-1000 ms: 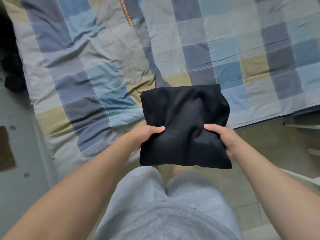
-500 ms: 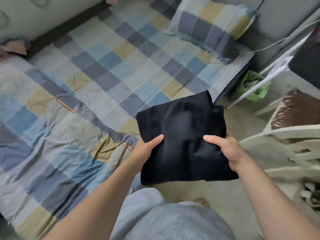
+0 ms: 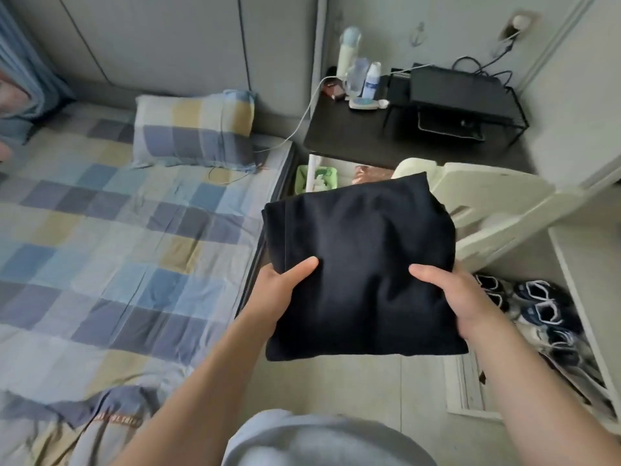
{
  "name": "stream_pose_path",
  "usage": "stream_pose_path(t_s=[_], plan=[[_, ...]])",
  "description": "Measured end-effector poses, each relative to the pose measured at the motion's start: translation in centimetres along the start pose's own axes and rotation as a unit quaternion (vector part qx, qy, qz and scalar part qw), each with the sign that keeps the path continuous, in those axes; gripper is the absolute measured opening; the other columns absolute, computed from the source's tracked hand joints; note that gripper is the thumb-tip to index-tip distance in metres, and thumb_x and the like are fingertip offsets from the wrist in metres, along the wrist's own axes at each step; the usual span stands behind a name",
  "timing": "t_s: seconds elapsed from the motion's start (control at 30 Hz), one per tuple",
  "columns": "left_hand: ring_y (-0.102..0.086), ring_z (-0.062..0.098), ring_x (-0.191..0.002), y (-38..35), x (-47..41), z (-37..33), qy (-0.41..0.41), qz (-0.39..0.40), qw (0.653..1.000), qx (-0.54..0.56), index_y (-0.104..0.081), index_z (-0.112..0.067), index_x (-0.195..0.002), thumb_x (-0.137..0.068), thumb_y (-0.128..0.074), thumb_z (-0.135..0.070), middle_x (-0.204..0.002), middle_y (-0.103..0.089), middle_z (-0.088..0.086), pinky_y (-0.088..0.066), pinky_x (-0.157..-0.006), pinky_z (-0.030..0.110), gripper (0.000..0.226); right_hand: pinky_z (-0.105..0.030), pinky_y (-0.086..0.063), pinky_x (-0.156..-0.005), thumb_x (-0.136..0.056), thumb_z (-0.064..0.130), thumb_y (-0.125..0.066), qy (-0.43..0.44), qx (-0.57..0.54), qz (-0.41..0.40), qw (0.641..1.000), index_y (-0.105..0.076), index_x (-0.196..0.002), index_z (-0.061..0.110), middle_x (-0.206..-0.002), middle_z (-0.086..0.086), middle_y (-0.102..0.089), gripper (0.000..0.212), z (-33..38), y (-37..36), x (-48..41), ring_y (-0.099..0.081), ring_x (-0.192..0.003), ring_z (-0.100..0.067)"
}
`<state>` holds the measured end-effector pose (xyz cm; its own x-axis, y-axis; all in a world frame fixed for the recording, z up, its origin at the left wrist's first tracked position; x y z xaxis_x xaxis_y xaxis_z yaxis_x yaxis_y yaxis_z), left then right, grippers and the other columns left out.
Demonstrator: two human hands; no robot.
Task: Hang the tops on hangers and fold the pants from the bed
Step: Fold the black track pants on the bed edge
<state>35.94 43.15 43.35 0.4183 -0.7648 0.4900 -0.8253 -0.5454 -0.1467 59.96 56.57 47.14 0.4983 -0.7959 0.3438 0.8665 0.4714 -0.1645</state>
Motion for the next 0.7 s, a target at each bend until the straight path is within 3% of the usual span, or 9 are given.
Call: stream_pose_path(t_s=[0.1,0.23,0.4,0.57,0.7], plan=[[-0.076,0.014,-0.088,-7.1,-1.6,-1.8,-0.009,0.041,0.999,-0.029,-0.074,-0.026,-0.099,-0.064,-0.084,-0.050,-0.096,-0.078,-0.006,-0.059,-0.076,0.033,0.044,-0.029,-0.060,-0.068,-0.073,0.015,-0.076,0.015,-0.021,-0.045,0.999,-0.077,-0.105,0.033,-0.114,-0.002,-0.075,0.037,2.5,6.3,1.0,-0.073,-0.100,-0.023],[-0.075,0.017,-0.092,-15.8,-4.2,-4.2,-0.021,0.106,0.991,-0.078,-0.075,-0.024,-0.101,-0.063,-0.085,-0.052,-0.098,-0.078,-0.004,-0.058,-0.081,0.036,0.048,-0.031,-0.060,-0.069,-0.069,0.016,-0.076,0.028,-0.065,-0.132,0.989,-0.073,-0.113,0.028,-0.116,-0.003,-0.074,0.045,4.8,13.3,2.1,-0.073,-0.101,-0.025],[-0.075,0.009,-0.086,-26.4,-8.7,-6.5,-0.048,0.195,0.969,-0.145,-0.073,-0.027,-0.103,-0.063,-0.084,-0.055,-0.094,-0.078,-0.009,-0.058,-0.064,0.018,0.051,-0.034,-0.061,-0.069,-0.070,0.019,-0.079,0.036,-0.110,-0.237,0.965,-0.075,-0.105,0.036,-0.114,-0.001,-0.075,0.040,6.0,20.6,2.9,-0.074,-0.099,-0.024],[-0.072,-0.002,-0.076,-37.2,-14.1,-8.0,-0.044,0.296,0.930,-0.213,-0.072,-0.029,-0.093,-0.066,-0.083,-0.057,-0.086,-0.077,-0.017,-0.053,-0.061,0.016,0.041,-0.034,-0.061,-0.065,-0.068,0.020,-0.076,0.054,-0.168,-0.358,0.917,-0.078,-0.096,0.033,-0.110,-0.004,-0.076,0.032,6.7,27.1,2.4,-0.075,-0.095,-0.026],[-0.073,0.002,-0.083,-45.3,-17.4,-8.9,-0.024,0.389,0.886,-0.252,-0.074,-0.027,-0.101,-0.068,-0.082,-0.054,-0.092,-0.077,-0.016,-0.054,-0.067,0.018,0.043,-0.035,-0.061,-0.063,-0.059,0.018,-0.084,0.033,-0.207,-0.449,0.869,-0.070,-0.114,0.025,-0.109,-0.005,-0.076,0.056,7.3,30.9,2.3,-0.075,-0.093,-0.027]])
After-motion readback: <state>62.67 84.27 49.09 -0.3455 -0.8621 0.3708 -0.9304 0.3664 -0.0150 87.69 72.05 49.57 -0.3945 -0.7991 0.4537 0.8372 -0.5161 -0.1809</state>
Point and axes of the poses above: each hand's wrist, its own x-axis away from the middle knuckle, its own y-axis out of the back of the hand, z = x × y, the point moved 1 cm from there along -x, towards the middle knuckle
